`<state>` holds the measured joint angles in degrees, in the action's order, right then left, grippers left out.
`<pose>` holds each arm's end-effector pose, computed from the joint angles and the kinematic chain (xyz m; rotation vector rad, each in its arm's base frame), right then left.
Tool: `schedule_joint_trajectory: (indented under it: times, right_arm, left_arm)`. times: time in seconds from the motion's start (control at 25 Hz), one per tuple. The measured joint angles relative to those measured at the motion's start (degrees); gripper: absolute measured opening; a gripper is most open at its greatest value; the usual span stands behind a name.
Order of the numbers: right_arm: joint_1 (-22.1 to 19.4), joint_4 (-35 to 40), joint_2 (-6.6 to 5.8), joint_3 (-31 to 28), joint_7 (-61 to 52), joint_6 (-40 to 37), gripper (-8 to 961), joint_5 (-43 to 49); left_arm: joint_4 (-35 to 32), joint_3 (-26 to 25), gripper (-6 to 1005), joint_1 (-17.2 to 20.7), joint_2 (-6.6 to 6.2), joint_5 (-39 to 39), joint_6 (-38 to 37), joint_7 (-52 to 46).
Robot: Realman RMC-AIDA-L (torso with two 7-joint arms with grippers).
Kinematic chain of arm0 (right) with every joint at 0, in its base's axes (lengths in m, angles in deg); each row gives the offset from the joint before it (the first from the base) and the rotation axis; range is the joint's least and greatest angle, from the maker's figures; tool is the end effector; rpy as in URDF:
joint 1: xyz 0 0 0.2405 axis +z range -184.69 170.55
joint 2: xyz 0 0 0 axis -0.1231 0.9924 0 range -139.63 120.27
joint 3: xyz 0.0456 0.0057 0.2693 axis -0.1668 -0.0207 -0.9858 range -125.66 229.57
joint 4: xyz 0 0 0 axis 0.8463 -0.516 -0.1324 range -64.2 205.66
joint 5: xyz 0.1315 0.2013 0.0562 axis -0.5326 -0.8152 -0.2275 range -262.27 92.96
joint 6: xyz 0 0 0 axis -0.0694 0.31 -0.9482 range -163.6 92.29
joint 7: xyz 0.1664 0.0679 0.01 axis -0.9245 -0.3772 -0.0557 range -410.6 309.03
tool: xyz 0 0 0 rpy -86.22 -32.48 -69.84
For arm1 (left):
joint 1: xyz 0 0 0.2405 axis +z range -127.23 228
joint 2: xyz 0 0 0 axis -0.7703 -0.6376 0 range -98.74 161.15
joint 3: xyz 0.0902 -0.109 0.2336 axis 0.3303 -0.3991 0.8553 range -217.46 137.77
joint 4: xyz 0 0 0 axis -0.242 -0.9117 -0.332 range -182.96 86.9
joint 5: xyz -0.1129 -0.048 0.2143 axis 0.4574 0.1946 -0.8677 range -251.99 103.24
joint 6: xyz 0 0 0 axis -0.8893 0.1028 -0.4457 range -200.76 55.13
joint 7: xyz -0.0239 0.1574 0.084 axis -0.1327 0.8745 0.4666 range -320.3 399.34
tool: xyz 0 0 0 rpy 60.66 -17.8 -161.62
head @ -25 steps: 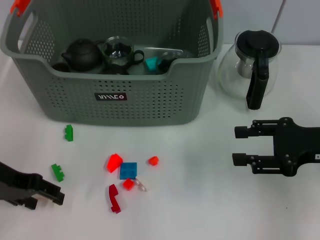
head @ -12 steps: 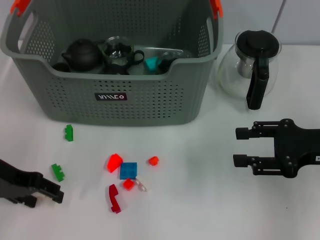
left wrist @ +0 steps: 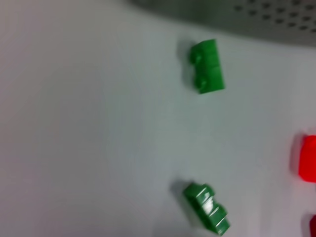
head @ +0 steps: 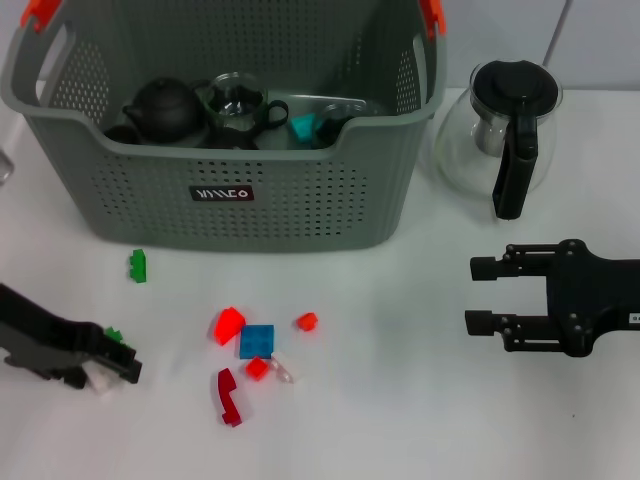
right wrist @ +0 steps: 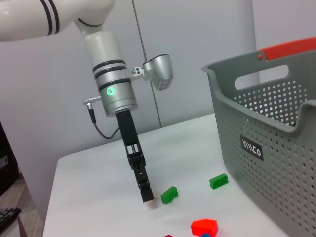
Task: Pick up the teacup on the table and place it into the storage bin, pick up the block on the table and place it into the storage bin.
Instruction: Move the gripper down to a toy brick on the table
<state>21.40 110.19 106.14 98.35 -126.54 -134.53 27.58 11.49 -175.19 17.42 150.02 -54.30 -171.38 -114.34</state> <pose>0.2770 0.3514 -0.0239 -2.9227 0.4341 0.7025 -0.3379 0.3587 0.0133 -2.0833 -1.9455 0.3700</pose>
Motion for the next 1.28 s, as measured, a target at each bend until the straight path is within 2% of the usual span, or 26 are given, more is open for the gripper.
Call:
schedule_joint_trajectory:
  times: [0.32,0.52,0.68,0.72,0.84,1.28]
  right_arm:
    - [0.0,0.0,0.01,0.0,0.0,0.0,687,0.0]
    - [-0.1,0.0,0.02,-0.2,0.0,0.0,687,0.0]
    - [0.1,0.0,0.02,-0.3,0.1,0.1,687,0.0]
    - [0.2,0.0,0.02,-0.3,0.1,0.2,687,0.0]
    - [0.4,0.0,0.15,-0.3,0.1,1.0,687,0.0]
    - [0.8,-0.1,0.7,-0.2,0.1,2.6,688,0.0]
  left_arm:
    - [1.0,1.9,762,-1.5,0.47,-0.6,-0.5,1.1]
    - [9.4,6.7,762,1.7,1.2,-1.5,-0.4,6.9]
    - [16.1,7.6,762,4.0,3.38,-1.3,-1.6,18.9]
    - [18.5,8.0,761,4.8,4.5,-1.2,-2.4,23.8]
    - [21.4,10.3,761,6.2,5.66,-0.9,-2.9,31.8]
    - [22.2,20.3,762,6.6,5.4,-4.2,-0.1,34.5]
